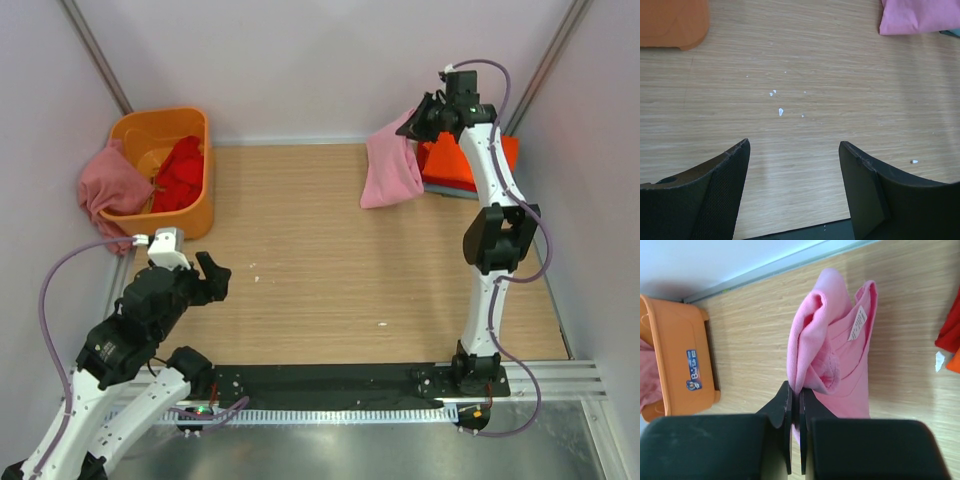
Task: Fold and stack the t-shirts
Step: Neatly place the folded tshirt to the corner
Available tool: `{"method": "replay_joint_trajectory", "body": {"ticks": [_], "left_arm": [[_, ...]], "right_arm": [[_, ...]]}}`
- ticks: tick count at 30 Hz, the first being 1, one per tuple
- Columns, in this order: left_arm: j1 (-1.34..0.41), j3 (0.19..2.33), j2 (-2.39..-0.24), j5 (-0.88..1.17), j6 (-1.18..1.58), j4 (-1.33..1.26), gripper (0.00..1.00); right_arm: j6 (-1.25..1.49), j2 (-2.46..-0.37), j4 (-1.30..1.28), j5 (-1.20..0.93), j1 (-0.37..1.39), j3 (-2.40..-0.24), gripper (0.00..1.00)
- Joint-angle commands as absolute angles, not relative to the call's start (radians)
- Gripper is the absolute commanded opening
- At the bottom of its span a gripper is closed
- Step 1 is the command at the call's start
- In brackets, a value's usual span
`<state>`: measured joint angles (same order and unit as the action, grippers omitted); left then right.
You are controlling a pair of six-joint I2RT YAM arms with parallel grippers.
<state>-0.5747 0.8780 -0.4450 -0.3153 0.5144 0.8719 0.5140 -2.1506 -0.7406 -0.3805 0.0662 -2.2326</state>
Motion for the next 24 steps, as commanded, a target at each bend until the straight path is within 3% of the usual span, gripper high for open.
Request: {"method": "replay_joint_trajectory", "body": {"ticks": [1,24], "left_arm": [[-0.574,0.874,-0.451,-0.333,0.508,0.831,0.73],[-0.548,0.868,-0.474,-0.313,0.502,0.821,0.73]], "right_arm": [[0.511,-2.172,-0.830,-0.376,0.039,-2.411,0.01],[0.679,-2.241,-0.624,-0.411,-0.109,-2.648,0.01]]}}
